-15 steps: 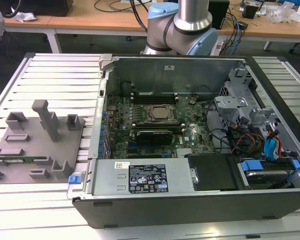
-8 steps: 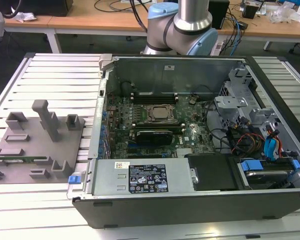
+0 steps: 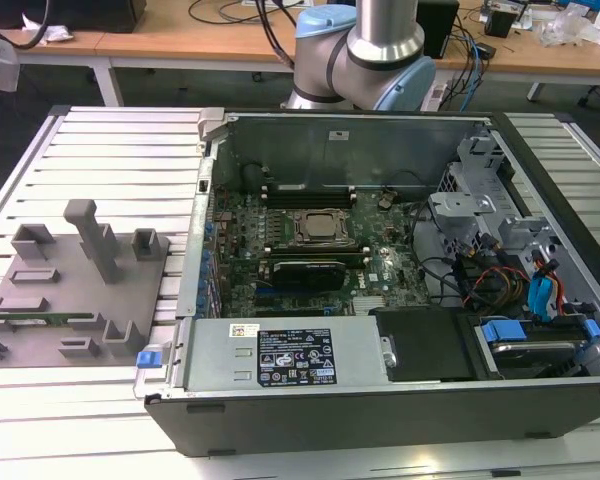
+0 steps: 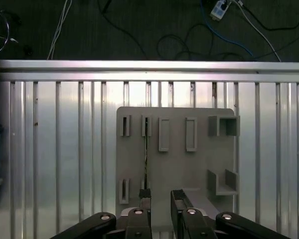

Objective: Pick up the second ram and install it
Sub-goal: 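Pick up the second ram and move it above second insertion slot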

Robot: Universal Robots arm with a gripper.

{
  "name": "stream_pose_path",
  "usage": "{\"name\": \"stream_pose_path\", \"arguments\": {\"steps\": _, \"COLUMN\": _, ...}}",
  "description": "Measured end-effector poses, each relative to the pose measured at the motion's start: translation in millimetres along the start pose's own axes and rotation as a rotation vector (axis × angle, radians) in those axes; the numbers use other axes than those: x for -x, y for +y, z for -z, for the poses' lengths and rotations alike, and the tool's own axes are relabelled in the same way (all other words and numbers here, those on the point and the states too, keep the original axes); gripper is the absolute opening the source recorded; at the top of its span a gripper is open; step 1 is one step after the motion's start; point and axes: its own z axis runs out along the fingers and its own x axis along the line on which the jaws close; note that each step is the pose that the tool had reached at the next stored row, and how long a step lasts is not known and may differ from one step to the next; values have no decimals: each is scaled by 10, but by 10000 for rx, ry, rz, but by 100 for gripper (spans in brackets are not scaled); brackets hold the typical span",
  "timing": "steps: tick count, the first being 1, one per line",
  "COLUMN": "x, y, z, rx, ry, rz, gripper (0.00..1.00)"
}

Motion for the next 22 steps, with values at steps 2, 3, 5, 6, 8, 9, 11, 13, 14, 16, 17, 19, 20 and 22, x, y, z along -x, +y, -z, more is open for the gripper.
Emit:
{"name": "stream_pose_path", "arguments": {"steps": 2, "x": -1, "y": -1, "z": -27, "rx": 1, "ry": 1, "rz": 0, "gripper": 30}}
{"name": "stream_pose_path", "arguments": {"steps": 3, "x": -1, "y": -1, "z": -40, "rx": 0, "ry": 0, "rz": 0, "gripper": 30}}
{"name": "stream_pose_path", "arguments": {"steps": 5, "x": -2, "y": -2, "z": -70, "rx": -1, "ry": 0, "rz": 0, "gripper": 30}}
{"name": "stream_pose_path", "arguments": {"steps": 6, "x": -2, "y": -2, "z": -86, "rx": 0, "ry": 0, "rz": 0, "gripper": 30}}
{"name": "stream_pose_path", "arguments": {"steps": 8, "x": -2, "y": -3, "z": -103, "rx": 0, "ry": 0, "rz": 0, "gripper": 30}}
{"name": "stream_pose_path", "arguments": {"steps": 9, "x": -2, "y": -3, "z": -111, "rx": 0, "ry": 0, "rz": 0, "gripper": 30}}
{"name": "stream_pose_path", "arguments": {"steps": 11, "x": -3, "y": -3, "z": -139, "rx": 0, "ry": 0, "rz": 0, "gripper": 30}}
{"name": "stream_pose_path", "arguments": {"steps": 13, "x": -4, "y": -4, "z": -167, "rx": 0, "ry": 0, "rz": 0, "gripper": 30}}
{"name": "stream_pose_path", "arguments": {"steps": 14, "x": -4, "y": -4, "z": -174, "rx": 0, "ry": 0, "rz": 0, "gripper": 30}}
{"name": "stream_pose_path", "arguments": {"steps": 16, "x": -4, "y": -5, "z": -190, "rx": 0, "ry": 0, "rz": 1, "gripper": 30}}
{"name": "stream_pose_path", "arguments": {"steps": 17, "x": -4, "y": -5, "z": -197, "rx": 0, "ry": 0, "rz": 0, "gripper": 30}}
{"name": "stream_pose_path", "arguments": {"steps": 19, "x": -5, "y": -5, "z": -212, "rx": 0, "ry": 0, "rz": 0, "gripper": 30}}
{"name": "stream_pose_path", "arguments": {"steps": 20, "x": -5, "y": -6, "z": -229, "rx": 0, "ry": 0, "rz": 0, "gripper": 30}}
{"name": "stream_pose_path", "arguments": {"steps": 22, "x": -6, "y": -6, "z": -247, "rx": 0, "ry": 0, "rz": 0, "gripper": 30}}
